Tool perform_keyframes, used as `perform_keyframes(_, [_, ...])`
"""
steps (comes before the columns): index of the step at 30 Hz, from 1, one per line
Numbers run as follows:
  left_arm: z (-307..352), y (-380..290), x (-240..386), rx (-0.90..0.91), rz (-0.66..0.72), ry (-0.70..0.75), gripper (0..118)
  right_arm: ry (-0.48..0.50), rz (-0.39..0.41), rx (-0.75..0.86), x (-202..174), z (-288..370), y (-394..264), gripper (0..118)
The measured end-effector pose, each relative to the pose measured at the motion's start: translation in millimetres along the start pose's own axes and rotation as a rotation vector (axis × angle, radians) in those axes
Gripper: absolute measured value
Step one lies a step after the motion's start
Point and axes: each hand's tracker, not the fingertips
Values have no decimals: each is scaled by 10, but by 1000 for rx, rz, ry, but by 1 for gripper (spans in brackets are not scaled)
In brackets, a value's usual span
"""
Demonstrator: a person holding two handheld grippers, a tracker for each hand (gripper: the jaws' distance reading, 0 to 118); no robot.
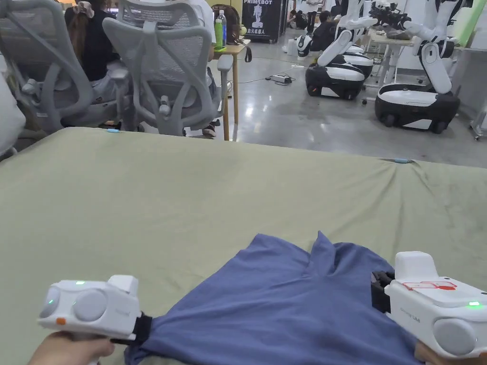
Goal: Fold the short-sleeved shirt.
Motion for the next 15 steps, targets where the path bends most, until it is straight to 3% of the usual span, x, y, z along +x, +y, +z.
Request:
perform_keyframes(4, [144,-28,-57,63,17,2,0,-65,20,-127,531,-771,214,0])
perform_keyframes(7, [231,-52,32,82,26,-2,0,-35,31,-191,809,-1374,300,3])
perform_keyframes(8, [231,-56,54,85,27,-2,0,-23,36,-178,859,-1546,311,21])
perform_keyframes(10, [224,-62,82,82,27,-1,0,49,57,-173,891,-1834,338,92])
perform_keyframes(11, [220,-66,90,79,26,3,0,64,57,-210,888,-1974,353,101])
perform_keyframes(12, [215,-69,100,75,23,10,0,71,56,-219,895,-2095,350,101])
perform_keyframes(13, [197,-68,123,70,17,16,0,62,60,-215,902,-2193,339,118])
perform_keyframes(15, [180,-68,129,63,22,20,0,14,79,-216,897,-2337,305,115])
